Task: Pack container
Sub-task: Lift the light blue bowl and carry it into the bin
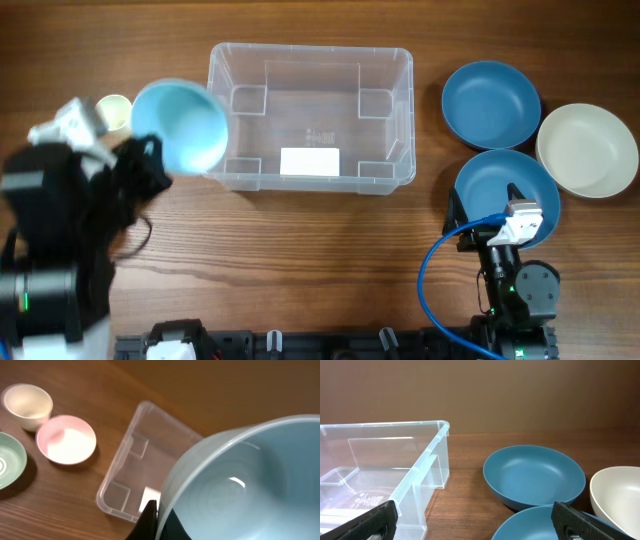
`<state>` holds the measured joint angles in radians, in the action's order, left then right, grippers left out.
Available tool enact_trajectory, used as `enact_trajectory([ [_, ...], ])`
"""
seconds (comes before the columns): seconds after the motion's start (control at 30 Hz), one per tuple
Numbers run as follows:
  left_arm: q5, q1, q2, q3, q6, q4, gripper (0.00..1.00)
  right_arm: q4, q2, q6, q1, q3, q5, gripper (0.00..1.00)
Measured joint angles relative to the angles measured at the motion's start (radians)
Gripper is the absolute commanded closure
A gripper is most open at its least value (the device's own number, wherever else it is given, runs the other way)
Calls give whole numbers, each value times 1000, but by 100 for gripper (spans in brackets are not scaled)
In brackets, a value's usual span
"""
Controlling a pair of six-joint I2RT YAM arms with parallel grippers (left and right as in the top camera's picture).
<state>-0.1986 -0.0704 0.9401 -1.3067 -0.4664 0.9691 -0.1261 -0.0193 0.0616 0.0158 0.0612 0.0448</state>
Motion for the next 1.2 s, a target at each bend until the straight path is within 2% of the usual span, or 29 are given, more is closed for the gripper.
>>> enact_trajectory([
  [0.1,51,92,230,-152,49,55,96,0,-1,0,0,0,0,0],
  [0.27,207,242,553,-321,92,58,96,0,-1,0,0,0,0,0],
  [0.4,290,305,692,-356,94,-1,96,0,-1,0,0,0,0,0],
  [0.6,327,306,890,-360,80,-72,96,0,-1,0,0,0,0,0],
  [0.87,359,306,1019,-360,72,-114,96,0,-1,0,0,0,0,0],
  [1.2,370,306,1058,-360,65,-166,96,0,-1,0,0,0,0,0],
])
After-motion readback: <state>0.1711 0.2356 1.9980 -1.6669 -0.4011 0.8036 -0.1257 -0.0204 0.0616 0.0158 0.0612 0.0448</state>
